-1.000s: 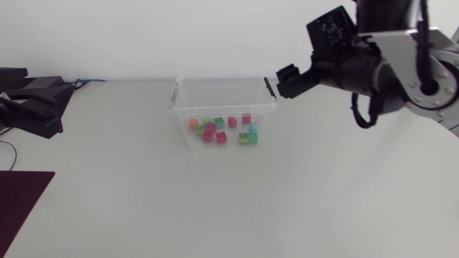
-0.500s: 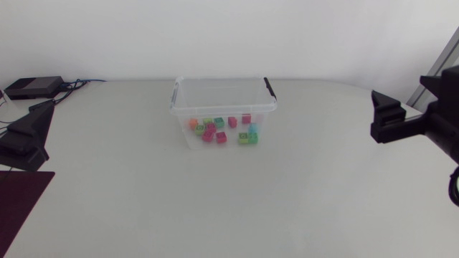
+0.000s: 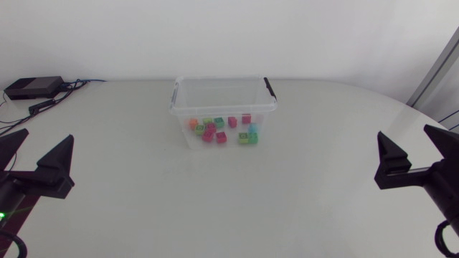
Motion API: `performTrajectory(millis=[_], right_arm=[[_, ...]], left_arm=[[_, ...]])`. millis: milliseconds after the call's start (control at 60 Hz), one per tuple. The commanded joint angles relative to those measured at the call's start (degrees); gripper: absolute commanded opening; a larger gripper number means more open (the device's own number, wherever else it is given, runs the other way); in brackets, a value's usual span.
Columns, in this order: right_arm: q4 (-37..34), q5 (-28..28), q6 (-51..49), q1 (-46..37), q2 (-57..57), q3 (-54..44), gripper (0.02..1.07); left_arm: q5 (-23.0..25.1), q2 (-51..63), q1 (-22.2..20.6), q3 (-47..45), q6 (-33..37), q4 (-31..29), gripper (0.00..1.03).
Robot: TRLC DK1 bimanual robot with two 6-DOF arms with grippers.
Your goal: Pick up the duplo bricks and place them in the container
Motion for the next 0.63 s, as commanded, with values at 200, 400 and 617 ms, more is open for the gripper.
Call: performTrajectory(millis=[200,400,617], right_arm=[[2.0,-5.2,8.2,-3.7,-9.2,-10.3,1.02],[2.7,-8.5,12.4,-5.8,-14.7,-15.9,1.02],[2.7,-8.5,12.4,-5.8,-14.7,-15.9,1.02]], left_arm=[[-1.4,-5.2,-1.4,-9.6,-6.9,3.6,0.99],[-2.1,-8.2,-2.1,-14.9,-10.0,5.4,0.99],[-2.1,-8.2,-2.1,-14.9,-10.0,5.4,0.99]])
